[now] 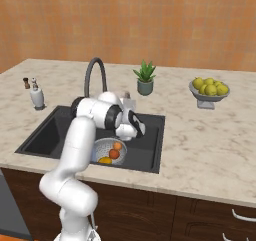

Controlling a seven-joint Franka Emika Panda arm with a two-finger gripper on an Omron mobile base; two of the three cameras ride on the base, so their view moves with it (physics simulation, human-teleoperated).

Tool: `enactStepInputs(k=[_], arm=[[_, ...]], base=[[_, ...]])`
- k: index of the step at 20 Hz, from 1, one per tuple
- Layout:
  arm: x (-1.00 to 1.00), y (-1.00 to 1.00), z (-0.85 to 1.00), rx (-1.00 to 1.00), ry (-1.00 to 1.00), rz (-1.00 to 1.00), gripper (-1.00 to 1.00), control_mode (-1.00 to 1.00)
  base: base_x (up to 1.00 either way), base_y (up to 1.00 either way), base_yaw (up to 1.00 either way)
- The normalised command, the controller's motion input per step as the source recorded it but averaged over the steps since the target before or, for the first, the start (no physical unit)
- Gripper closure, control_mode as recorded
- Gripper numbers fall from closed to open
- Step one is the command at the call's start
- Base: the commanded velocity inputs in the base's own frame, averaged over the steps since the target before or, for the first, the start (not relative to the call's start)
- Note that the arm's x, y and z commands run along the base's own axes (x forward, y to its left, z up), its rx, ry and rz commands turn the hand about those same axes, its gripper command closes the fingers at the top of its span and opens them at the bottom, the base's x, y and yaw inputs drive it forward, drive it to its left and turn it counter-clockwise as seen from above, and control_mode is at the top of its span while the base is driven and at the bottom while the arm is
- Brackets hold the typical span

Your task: Put the colander in the sink, put the tangerine, mango, orange in the colander, and turn on the sink faucet and pour water over the colander.

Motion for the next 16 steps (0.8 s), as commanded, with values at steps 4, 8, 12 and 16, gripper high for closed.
enactStepInputs(k=[4,8,12,16], arm=[[-0.93,0.0,1.0,0.1,-0.34,0.0,1.0,-1.0],[-0.95,0.0,0.98,0.08,-0.5,0.0,1.0,-1.0],[-0.88,0.0,0.72,0.1,-0.55,0.0,1.0,-1.0],[-0.94,-0.05,0.61,0.14,-0.58,0.0,1.0,-1.0]], base=[[0.0,0.0,0.0],[0.0,0.0,0.0],[0.0,0.0,0.0],[0.0,0.0,0.0]])
